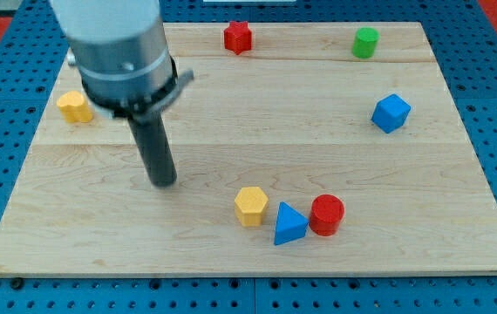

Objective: Move the yellow hexagon towards the centre of the board

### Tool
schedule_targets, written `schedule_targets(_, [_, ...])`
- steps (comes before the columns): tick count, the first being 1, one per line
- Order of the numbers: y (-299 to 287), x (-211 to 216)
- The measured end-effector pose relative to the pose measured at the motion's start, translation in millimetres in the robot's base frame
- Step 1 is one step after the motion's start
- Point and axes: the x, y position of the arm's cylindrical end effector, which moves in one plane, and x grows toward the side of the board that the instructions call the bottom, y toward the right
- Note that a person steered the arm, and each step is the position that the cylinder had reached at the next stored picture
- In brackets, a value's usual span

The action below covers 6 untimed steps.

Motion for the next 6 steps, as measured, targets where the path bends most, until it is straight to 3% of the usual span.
schedule_targets(1, [14, -93])
schedule_targets(2, [-30, -162])
schedule_targets(3, [-129, -174])
schedule_targets(4, [-162, -145])
schedule_targets(5, [-170, -99])
schedule_targets(6, [-93, -82])
